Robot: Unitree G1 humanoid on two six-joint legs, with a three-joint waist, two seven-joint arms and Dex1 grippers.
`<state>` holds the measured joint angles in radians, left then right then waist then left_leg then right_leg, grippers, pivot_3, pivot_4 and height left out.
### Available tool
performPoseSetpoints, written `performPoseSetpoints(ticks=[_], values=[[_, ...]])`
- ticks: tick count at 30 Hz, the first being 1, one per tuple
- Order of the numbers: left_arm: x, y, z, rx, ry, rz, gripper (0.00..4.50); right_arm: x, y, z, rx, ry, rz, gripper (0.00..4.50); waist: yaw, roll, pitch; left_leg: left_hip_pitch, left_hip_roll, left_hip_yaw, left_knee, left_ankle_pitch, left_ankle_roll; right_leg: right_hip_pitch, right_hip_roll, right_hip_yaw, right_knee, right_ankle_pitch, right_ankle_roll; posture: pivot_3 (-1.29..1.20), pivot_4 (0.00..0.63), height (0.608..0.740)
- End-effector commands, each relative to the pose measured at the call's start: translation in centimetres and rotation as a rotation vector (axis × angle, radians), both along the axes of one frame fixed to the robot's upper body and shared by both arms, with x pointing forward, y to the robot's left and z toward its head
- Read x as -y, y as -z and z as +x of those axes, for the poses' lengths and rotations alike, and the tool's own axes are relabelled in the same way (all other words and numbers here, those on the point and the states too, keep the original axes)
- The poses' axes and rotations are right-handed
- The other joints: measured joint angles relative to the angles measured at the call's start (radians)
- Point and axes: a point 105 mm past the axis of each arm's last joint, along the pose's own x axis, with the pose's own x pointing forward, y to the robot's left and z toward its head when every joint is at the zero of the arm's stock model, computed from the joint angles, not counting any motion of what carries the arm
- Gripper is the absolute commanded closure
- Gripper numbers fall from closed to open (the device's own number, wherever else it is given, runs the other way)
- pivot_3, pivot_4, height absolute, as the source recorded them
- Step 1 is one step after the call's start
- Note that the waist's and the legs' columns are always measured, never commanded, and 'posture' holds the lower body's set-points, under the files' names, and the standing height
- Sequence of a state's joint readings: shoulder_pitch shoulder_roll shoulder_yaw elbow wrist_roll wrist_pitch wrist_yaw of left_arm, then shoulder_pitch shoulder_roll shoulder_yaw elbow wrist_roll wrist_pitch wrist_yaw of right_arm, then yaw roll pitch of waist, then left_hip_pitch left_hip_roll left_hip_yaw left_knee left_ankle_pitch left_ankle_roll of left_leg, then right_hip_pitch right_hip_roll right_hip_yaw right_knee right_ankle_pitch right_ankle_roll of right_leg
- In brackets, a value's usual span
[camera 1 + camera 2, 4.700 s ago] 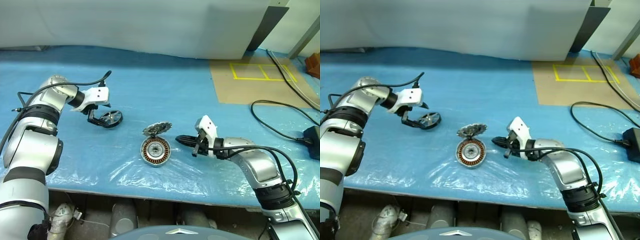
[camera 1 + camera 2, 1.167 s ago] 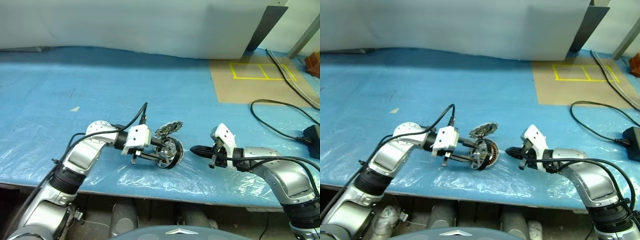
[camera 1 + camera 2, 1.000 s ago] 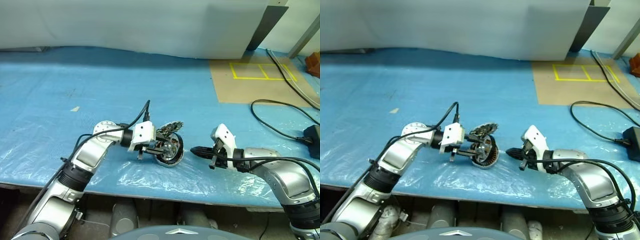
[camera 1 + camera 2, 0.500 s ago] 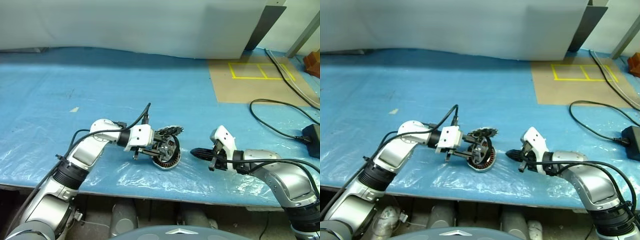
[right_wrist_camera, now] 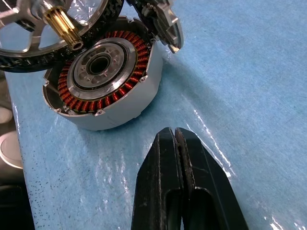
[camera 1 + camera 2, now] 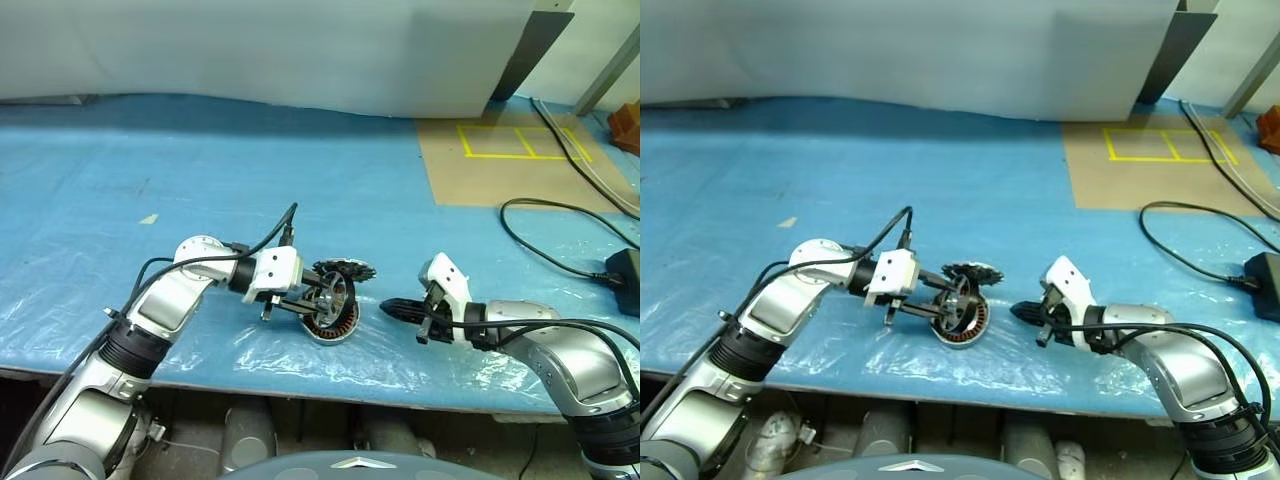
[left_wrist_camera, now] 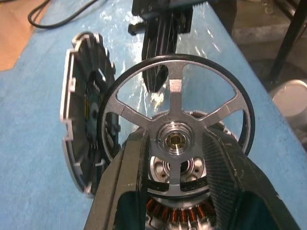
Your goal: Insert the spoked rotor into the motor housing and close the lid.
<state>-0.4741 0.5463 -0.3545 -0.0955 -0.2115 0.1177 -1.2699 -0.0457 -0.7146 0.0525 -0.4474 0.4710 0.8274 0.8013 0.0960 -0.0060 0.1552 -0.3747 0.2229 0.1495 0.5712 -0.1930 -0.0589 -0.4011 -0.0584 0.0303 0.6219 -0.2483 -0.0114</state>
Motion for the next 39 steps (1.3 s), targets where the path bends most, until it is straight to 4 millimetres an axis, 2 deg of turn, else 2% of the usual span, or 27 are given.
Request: performPoseSetpoints(ticks=[1,4,11,15,26,32,39], values=[[0.2,-1.8,0.0,0.057,0.02,-0.039,3.04,-0.2,-0.3,-0.1,0.02,-0.018,0.003,4.5,0.0,0.0,0.0,0.0,0.0,0.0,0.0,0.0,0.0,0.0,0.0,0.0,0.0,0.0,0.0,0.0,0.15,0.74],[-0.3,-1.6,0.0,0.055,0.023,-0.018,3.04,-0.1,-0.2,-0.2,0.017,-0.021,-0.003,4.5,0.0,0.0,0.0,0.0,0.0,0.0,0.0,0.0,0.0,0.0,0.0,0.0,0.0,0.0,0.0,0.0,0.15,0.74],[-1.4,0.3,0.8,0.071,-0.014,0.056,3.04,-0.2,0.0,-0.2,0.014,-0.024,-0.002,4.5,0.0,0.0,0.0,0.0,0.0,0.0,0.0,0.0,0.0,0.0,0.0,0.0,0.0,0.0,0.0,0.0,0.15,0.74],[-1.6,0.4,1.0,0.067,-0.024,0.057,3.04,-0.1,0.0,-0.2,0.016,-0.025,-0.005,4.5,0.0,0.0,0.0,0.0,0.0,0.0,0.0,0.0,0.0,0.0,0.0,0.0,0.0,0.0,0.0,0.0,0.15,0.74],[-2.0,1.1,0.0,0.076,0.04,0.123,3.04,0.0,0.2,-0.2,0.01,-0.021,-0.01,4.5,-0.001,0.0,0.0,0.0,0.0,0.0,0.0,0.0,0.0,0.0,0.0,0.0,0.0,0.0,0.0,0.0,0.15,0.74],[-1.7,1.6,0.9,0.144,0.003,0.158,1.18,-0.1,0.4,-0.1,0.007,-0.017,-0.009,4.5,0.0,0.0,0.0,0.0,0.0,0.0,0.0,0.0,0.0,0.0,0.0,0.0,0.0,0.0,0.0,0.0,0.15,0.74],[-1.1,-0.6,0.6,0.088,-0.02,0.036,1.18,-0.1,0.5,-0.2,0.002,-0.018,-0.01,4.5,0.0,0.0,0.0,0.0,0.0,0.0,0.0,0.0,0.0,0.0,0.0,0.0,0.0,0.0,0.0,0.0,0.15,0.74]])
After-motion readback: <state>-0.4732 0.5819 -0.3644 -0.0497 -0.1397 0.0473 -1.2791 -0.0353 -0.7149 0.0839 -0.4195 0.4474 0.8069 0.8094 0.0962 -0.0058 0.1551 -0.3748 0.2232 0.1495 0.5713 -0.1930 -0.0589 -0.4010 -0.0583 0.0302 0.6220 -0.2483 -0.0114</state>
